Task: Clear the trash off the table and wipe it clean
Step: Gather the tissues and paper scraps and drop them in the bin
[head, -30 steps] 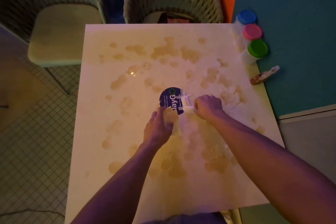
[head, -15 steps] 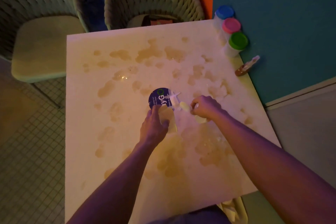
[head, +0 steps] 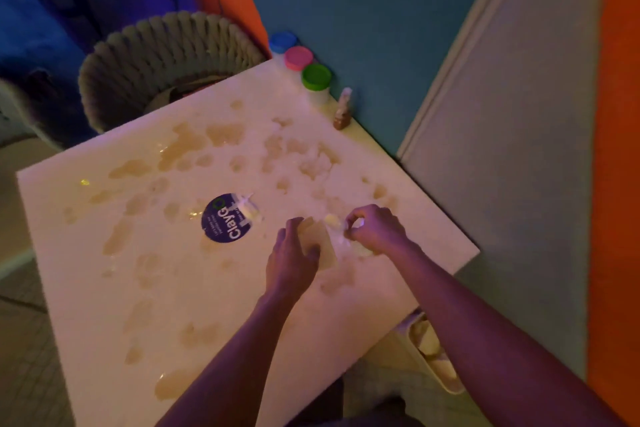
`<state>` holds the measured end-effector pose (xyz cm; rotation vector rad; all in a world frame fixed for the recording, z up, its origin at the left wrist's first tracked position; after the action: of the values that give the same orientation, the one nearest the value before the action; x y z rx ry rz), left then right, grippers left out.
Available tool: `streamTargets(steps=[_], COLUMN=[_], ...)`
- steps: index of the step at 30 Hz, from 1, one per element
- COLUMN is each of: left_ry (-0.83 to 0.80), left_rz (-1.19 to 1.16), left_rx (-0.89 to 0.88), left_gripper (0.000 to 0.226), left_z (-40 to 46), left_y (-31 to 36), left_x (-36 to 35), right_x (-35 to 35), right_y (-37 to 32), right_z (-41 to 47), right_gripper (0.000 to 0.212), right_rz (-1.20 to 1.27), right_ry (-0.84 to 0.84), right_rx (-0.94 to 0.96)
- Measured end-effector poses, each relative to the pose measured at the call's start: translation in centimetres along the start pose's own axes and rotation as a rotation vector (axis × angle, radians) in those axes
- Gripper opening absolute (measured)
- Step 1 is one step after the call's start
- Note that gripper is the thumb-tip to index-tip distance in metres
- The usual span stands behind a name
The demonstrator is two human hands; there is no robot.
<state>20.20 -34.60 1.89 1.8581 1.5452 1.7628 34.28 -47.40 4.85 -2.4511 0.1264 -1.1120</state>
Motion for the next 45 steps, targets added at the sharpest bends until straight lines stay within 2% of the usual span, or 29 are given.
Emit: streamTargets(steps=[9,13,20,26,35,45], left_ry=[-0.141,-0.231,-0.409,-0.555,-0.743,-0.773], left_rz=[0.136,0.185,0.278,0.310,0.427,0.516], left_rx=[-0.205,-0.355,-0.418,-0.429,-0.487,-0.442], left_gripper=[0.055,0.055,0.053,0.056,0.058,0.057], left_z=[-7.4,-11.9,-18.4,-21.8,-20.4,-15.5], left_y=[7.4,9.8,11.6,11.2,8.6,3.0], left_x=[-9.4,-14.1,-21.6,-25.7,-30.3,-37.8], right_x=[1.9,1.2,-2.4,-7.8,-13.1,-20.2], right_y=[16.2,24.1,34.7,39.6,41.3,45.3], right_z=[-9.7,-15.0,-23.0,-27.4,-28.4,-21.6], right_gripper=[0.009,0.012,0.013,0.017,0.020,0.012], right_rz=[0.210,0.319,0.520,0.670,0.754,0.867], right_ry=[0.151,0.201,0.318,0.412,0.516,0.427], right_rx=[-0.138,-0.217,-0.326,-0.457,-0.634,-0.743])
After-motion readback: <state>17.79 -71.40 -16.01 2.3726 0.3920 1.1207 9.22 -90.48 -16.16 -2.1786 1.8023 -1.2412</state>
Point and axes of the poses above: each hand's wrist, its own z-axis towards the middle knuckle, its own x-axis out of the back of the hand, y = z × x, the point moved 1 cm from there along z, towards the middle knuckle, and after that the axes turned 5 degrees about -y, right-handed, at the moved point
